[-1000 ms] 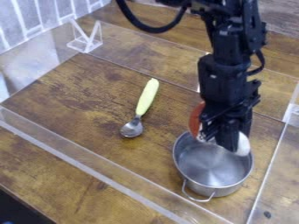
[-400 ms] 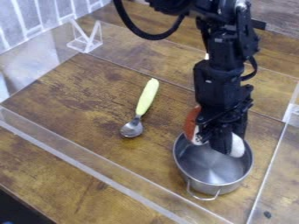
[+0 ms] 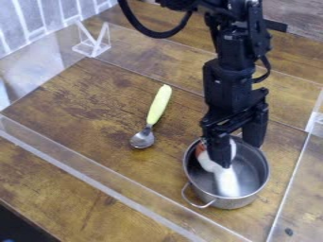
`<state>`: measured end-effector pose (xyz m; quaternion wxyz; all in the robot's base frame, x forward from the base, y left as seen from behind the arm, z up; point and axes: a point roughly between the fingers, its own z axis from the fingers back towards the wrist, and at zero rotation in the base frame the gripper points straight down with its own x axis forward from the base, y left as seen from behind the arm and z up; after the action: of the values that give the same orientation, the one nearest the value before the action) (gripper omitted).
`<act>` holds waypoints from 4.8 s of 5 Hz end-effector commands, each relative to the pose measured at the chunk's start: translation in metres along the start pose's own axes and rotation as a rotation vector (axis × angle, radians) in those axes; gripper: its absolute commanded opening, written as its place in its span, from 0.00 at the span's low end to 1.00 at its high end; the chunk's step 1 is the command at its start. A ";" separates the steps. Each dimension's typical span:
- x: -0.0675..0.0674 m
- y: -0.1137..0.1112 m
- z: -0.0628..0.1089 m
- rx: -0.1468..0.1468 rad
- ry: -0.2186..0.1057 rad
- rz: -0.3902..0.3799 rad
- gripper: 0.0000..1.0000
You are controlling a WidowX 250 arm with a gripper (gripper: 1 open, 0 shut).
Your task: Put the mushroom in the silver pot
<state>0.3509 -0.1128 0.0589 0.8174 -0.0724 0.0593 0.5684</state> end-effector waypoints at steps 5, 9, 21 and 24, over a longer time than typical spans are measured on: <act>-0.002 -0.005 0.016 -0.032 0.006 -0.176 1.00; 0.013 0.000 0.026 -0.028 0.014 -0.151 0.00; -0.022 -0.017 0.034 -0.005 0.061 -0.226 1.00; -0.034 -0.027 0.036 0.019 0.045 -0.282 1.00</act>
<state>0.3596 -0.1424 0.0825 0.8839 -0.0658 0.0941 0.4533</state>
